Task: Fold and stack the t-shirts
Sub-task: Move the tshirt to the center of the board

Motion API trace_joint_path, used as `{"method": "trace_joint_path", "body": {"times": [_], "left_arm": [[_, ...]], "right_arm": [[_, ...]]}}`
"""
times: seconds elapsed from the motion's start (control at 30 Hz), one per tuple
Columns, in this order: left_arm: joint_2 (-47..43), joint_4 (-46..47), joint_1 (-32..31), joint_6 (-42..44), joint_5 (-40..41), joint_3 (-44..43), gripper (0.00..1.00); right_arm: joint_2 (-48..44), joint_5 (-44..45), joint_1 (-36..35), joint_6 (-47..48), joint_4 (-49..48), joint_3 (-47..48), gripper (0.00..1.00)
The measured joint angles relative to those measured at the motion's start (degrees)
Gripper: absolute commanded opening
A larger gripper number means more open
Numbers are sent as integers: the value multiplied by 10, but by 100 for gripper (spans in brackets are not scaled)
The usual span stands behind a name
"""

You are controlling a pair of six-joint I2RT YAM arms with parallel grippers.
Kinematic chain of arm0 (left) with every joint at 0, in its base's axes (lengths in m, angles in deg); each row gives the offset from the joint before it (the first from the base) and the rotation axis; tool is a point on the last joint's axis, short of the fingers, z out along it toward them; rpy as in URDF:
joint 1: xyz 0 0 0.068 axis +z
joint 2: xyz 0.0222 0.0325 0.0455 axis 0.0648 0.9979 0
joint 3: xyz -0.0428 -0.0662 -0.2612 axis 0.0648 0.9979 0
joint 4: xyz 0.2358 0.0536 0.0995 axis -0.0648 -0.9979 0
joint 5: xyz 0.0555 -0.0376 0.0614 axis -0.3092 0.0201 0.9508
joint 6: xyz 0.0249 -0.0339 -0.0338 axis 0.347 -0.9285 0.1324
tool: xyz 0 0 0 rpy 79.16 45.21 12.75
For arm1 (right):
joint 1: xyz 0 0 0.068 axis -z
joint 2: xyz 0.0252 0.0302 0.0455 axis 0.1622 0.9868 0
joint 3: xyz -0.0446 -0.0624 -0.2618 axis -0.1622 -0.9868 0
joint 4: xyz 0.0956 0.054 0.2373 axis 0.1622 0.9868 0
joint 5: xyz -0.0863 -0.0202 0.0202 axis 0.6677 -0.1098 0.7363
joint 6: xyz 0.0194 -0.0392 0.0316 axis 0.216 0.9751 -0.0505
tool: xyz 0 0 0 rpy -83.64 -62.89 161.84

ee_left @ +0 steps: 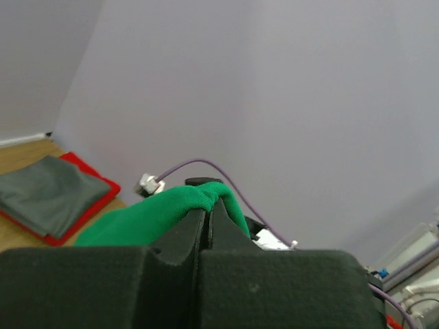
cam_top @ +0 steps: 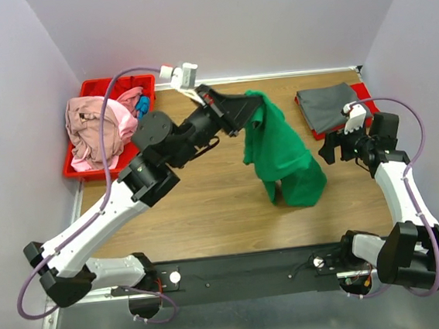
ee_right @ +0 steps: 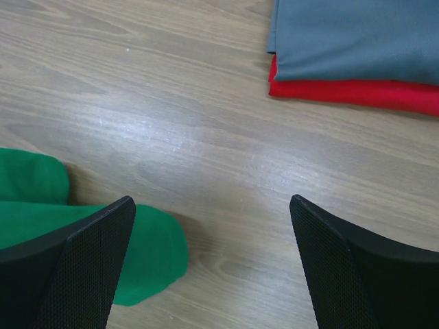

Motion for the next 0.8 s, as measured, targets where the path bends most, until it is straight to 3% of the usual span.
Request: {"method": "trace_joint_path", "body": {"times": [0.13,0.3,0.33,0.43,0.57,0.8], "left_arm": [[-63,15,32,-12,38,108,0],[-113,33,120,-40,50,253,0],[-112,46,136,-43,47,283,16],[-105,69,170,-50,24,369,49],[-59,66,200,-33,-11,436,60],[-45,-5,203,45,7,393,68]], "right_arm": [[6,3,0,-2,0,0,100],[15,3,0,-2,0,0,100],[16,3,0,-2,0,0,100],[17,3,0,-2,0,0,100],[20,2,0,-2,0,0,100],[21,-46,0,16,5,0,100]]}}
